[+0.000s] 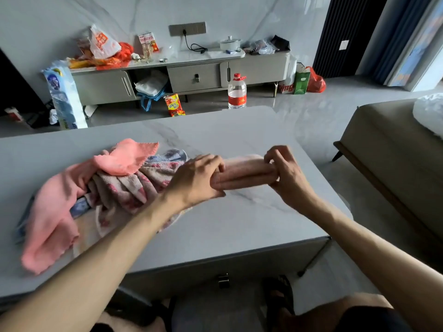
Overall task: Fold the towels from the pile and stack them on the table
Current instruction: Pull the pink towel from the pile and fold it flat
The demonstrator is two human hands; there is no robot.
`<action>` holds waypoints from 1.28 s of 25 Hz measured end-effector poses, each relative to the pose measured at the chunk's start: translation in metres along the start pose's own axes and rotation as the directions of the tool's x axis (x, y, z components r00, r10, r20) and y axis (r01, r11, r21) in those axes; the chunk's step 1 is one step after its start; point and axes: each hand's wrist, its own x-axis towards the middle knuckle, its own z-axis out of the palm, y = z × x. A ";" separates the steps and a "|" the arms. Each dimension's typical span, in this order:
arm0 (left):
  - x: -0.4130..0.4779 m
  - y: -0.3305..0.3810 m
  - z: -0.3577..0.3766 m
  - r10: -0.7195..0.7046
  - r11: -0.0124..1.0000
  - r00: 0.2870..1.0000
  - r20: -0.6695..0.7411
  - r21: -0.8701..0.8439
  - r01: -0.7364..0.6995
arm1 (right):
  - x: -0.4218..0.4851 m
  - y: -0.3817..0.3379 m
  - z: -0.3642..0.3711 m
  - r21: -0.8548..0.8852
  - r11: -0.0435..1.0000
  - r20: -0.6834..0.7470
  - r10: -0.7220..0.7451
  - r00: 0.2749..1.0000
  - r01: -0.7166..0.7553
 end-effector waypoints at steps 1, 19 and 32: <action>-0.019 0.002 0.017 0.013 0.999 0.992 0.126 -0.046 -0.008 | -0.025 0.011 0.005 -0.050 0.997 0.099 -0.046 0.994 0.051; -0.022 0.000 0.122 -0.740 0.574 0.654 0.157 -0.361 0.736 | -0.028 0.028 0.056 0.075 0.703 0.291 0.663 0.690 -0.708; 0.024 0.065 0.115 -0.680 0.219 0.560 0.473 -0.598 0.771 | -0.026 0.062 -0.020 0.216 0.431 0.296 0.826 0.480 -0.876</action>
